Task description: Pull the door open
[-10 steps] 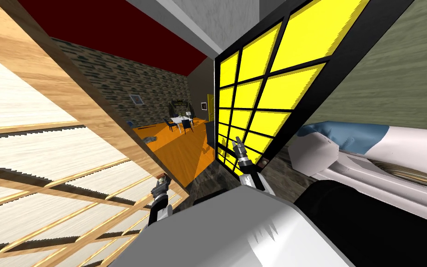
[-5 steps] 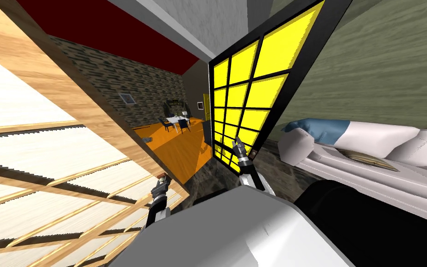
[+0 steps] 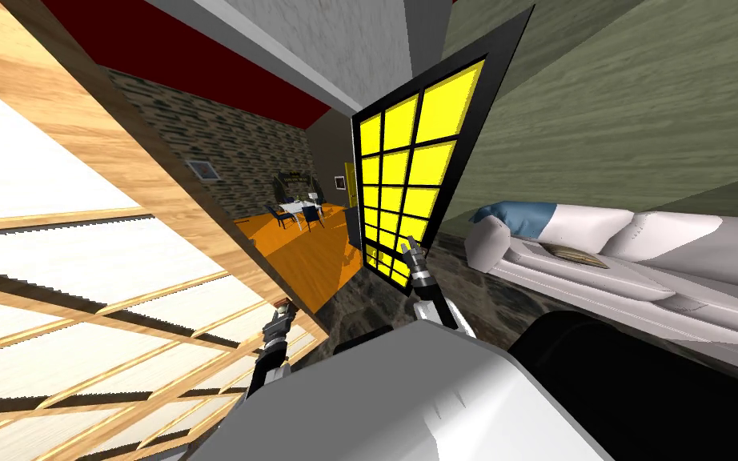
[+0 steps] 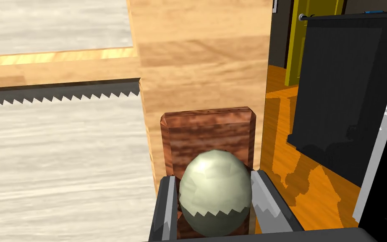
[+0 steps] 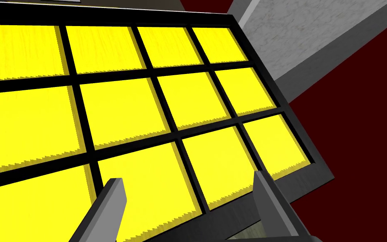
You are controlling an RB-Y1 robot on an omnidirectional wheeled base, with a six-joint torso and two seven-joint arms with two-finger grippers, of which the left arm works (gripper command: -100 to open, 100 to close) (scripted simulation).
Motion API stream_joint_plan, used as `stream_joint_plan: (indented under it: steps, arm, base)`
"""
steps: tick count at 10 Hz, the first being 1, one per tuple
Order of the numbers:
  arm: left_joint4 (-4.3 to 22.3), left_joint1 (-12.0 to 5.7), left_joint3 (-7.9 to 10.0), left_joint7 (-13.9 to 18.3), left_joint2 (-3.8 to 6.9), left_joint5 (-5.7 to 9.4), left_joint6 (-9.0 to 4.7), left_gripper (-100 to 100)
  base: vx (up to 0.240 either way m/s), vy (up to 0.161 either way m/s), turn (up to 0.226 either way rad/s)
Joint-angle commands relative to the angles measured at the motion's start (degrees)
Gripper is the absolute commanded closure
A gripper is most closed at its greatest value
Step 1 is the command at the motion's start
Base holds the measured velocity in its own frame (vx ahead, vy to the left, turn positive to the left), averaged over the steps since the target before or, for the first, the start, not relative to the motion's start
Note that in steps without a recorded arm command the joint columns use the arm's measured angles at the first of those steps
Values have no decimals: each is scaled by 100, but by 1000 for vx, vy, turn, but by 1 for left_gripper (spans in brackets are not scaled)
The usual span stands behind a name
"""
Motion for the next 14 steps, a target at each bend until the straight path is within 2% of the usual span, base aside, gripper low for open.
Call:
stream_joint_plan:
  steps: [1, 2, 8, 9, 10, 11, 14]
  arm:
    - [0, 0, 0, 0, 0, 0, 0, 100]
    - [-18, 58, -121, 126, 55, -70, -40, 100]
    - [-131, 251, -548, 610, 354, -329, -266, 100]
    - [-100, 229, -506, 542, 314, -304, -221, 100]
    - [-98, 312, -640, 693, 394, -388, -339, 100]
    - [-105, 329, -668, 725, 417, -407, -366, 100]
    - [-153, 444, -862, 950, 580, -534, -553, 100]
  base:
    - [-106, 21, -35]
    - [-141, 21, -84]
    - [-244, 25, -85]
    - [-110, 14, -22]
    - [-158, 13, -64]
    - [-204, 47, -85]
    - [-194, 38, -77]
